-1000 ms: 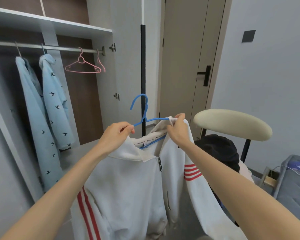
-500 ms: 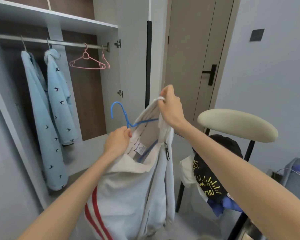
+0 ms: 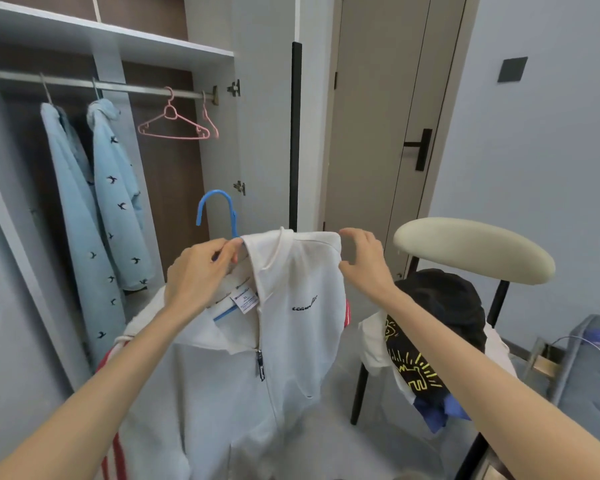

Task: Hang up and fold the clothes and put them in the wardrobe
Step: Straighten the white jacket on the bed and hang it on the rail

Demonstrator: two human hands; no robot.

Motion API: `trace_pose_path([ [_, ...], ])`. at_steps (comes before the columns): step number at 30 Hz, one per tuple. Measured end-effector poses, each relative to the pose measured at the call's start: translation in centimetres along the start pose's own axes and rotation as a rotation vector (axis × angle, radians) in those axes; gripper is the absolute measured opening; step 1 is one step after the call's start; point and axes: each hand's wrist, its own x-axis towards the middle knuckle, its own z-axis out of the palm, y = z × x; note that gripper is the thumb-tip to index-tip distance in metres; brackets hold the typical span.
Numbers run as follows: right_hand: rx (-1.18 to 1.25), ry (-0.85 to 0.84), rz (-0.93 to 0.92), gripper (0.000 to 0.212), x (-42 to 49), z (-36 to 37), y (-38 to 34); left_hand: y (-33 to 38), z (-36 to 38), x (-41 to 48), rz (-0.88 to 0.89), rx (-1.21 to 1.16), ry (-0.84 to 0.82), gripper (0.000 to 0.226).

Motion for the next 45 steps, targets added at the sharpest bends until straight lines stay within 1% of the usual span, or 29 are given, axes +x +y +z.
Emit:
trace_pose_path([
  [2, -0.037, -0.020, -0.056, 0.048, 0.2, -0.6, 0.7, -0.3, -0.4, 0.1, 0.043, -0.015, 0.003, 0.048],
  [4, -0.066, -0.032, -0.181, 0.040, 0.4, -0.9, 0.2, -0.2, -0.7, 0.2, 0.076, -0.036, 0.005, 0.051],
  [6, -0.071, -0.071, -0.301, 0.034, 0.5, -0.9, -1.1, 0.2, -0.9, 0.5, 0.104, -0.049, -0.002, 0.049],
  [9, 0.005, -0.077, -0.366, 0.026, 0.1, -0.8, -2.7, 0.7, -1.0, 0.6, 0.134, -0.055, -0.010, 0.045],
  [11, 0.013, -0.068, -0.376, 0.028, -0.1, -0.8, -3.0, 0.7, -0.9, 0.6, 0.139, -0.065, -0.012, 0.043],
  [14, 0.002, -0.149, -0.352, 0.035, -0.4, -0.8, -3.2, 0.6, -0.4, 0.5, 0.124, -0.095, -0.053, 0.044],
  [17, 0.043, -0.215, -0.349, 0.038, -0.8, -0.7, -3.9, 0.9, -0.1, 0.2, 0.101, -0.100, -0.110, 0.043],
  [20, 0.030, -0.233, -0.329, 0.030, -1.2, -1.3, -4.6, 1.9, -0.1, 0.1, 0.113, -0.087, -0.127, 0.047],
  [22, -0.047, -0.240, -0.305, 0.023, -1.1, -2.1, -4.8, 2.6, -0.1, 0.1, 0.121, -0.083, -0.134, 0.048],
  [24, -0.093, -0.206, -0.335, 0.024, -1.0, -3.1, -4.9, 3.1, 0.0, 0.0, 0.132, -0.079, -0.145, 0.047],
  [26, -0.029, -0.142, -0.343, 0.025, -0.7, -4.0, -5.7, 3.6, 0.1, -0.1, 0.140, -0.076, -0.158, 0.045],
  [28, -0.010, -0.122, -0.328, 0.020, -0.4, -4.2, -6.7, 4.1, 0.3, -0.2, 0.164, -0.061, -0.199, 0.043],
  [30, -0.068, -0.180, -0.292, 0.015, -0.6, -3.9, -7.6, 4.6, 0.6, -0.3, 0.174, -0.065, -0.270, 0.041],
  [32, -0.156, -0.243, -0.260, 0.021, -1.2, -3.2, -8.2, 5.1, 0.8, -0.3, 0.149, -0.094, -0.322, 0.037],
  [33, -0.214, -0.238, -0.273, 0.025, -1.6, -2.6, -8.3, 5.3, 0.9, -0.3, 0.128, -0.111, -0.333, 0.034],
  [34, -0.271, -0.199, -0.301, 0.029, -2.1, -1.9, -8.3, 5.5, 0.9, -0.3, 0.108, -0.125, -0.339, 0.033],
  [37, -0.356, -0.039, -0.354, 0.037, -3.2, -0.1, -8.3, 5.9, 0.8, -0.4, 0.056, -0.144, -0.352, 0.035],
  [39, -0.369, 0.029, -0.352, 0.030, -3.5, 0.8, -8.5, 6.1, 0.6, -0.5, 0.042, -0.145, -0.356, 0.037],
  [42, -0.307, 0.115, -0.334, 0.016, -3.3, 1.1, -8.8, 6.3, 0.1, -0.5, 0.048, -0.154, -0.351, 0.037],
  [45, -0.337, 0.094, -0.377, 0.016, -2.7, 0.5, -8.9, 6.3, -0.3, -0.3, 0.048, -0.159, -0.332, 0.036],
])
